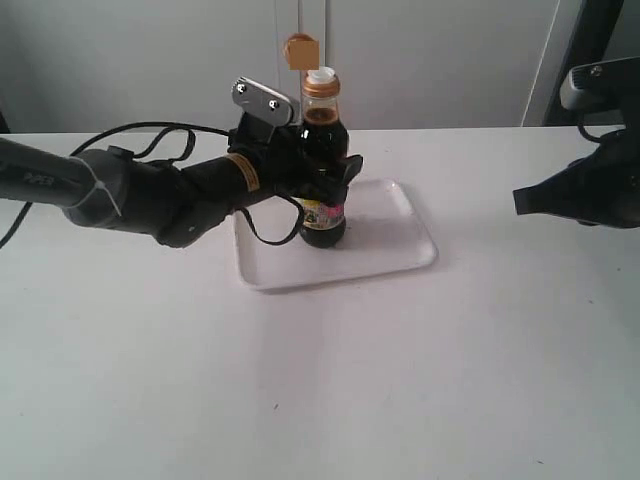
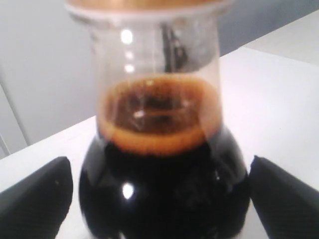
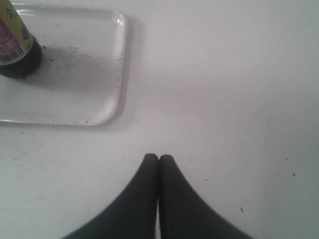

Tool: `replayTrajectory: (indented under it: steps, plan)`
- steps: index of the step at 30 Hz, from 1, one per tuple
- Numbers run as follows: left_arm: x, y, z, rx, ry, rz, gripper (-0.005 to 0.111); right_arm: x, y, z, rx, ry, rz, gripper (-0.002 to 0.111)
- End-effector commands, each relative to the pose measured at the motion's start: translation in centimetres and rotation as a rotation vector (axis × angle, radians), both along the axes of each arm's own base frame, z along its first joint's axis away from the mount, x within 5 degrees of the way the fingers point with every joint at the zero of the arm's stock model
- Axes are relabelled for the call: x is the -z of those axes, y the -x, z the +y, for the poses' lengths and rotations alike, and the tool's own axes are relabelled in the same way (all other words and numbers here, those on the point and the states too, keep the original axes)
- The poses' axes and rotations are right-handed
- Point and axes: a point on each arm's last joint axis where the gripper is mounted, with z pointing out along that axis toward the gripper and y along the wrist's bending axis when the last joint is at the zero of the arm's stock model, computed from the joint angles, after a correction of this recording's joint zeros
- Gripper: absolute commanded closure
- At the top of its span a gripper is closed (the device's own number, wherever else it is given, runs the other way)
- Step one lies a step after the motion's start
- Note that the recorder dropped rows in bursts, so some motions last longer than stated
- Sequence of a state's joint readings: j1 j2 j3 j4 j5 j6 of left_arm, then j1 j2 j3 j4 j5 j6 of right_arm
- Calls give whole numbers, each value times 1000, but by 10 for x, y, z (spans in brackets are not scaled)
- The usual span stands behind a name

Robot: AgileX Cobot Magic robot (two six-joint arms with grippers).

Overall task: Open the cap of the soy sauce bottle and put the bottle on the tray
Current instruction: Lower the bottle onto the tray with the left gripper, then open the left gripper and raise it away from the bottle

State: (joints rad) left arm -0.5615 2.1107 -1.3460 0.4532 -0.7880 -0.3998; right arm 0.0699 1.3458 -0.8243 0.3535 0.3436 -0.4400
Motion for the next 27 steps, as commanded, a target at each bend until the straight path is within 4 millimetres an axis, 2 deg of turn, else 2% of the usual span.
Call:
replayTrajectory:
  steps: [1, 16, 27]
  plan:
    - [-19, 3, 0, 7, 6, -34, 11, 0, 2, 0, -1, 0, -8, 108]
    - [-76, 14, 8, 5, 31, -165, 11, 0, 2, 0, -1, -4, -3, 108]
    - [-94, 17, 15, -42, -12, -248, 11, 0, 2, 0, 6, -12, -1, 108]
